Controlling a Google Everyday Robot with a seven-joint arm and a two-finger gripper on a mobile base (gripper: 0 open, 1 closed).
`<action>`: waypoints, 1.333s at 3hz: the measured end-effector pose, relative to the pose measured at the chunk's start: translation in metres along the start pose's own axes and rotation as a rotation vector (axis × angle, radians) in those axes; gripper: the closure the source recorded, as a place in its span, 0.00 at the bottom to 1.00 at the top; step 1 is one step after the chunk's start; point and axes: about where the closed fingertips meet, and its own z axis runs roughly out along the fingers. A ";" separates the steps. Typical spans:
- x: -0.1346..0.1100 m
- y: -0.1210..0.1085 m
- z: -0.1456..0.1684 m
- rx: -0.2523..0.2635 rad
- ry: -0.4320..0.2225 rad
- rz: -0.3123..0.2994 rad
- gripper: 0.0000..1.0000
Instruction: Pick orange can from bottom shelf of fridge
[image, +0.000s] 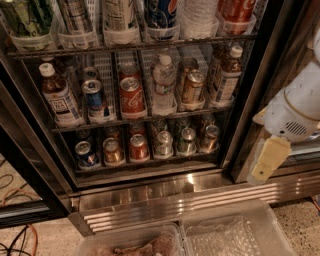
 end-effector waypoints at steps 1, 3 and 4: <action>0.020 0.006 0.037 -0.038 -0.044 0.066 0.00; 0.025 0.010 0.066 -0.037 -0.096 0.085 0.00; 0.018 0.011 0.072 -0.056 -0.119 0.070 0.00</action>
Offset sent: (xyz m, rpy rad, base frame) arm -0.0122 0.0004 -0.1045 0.1748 0.0090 -0.0832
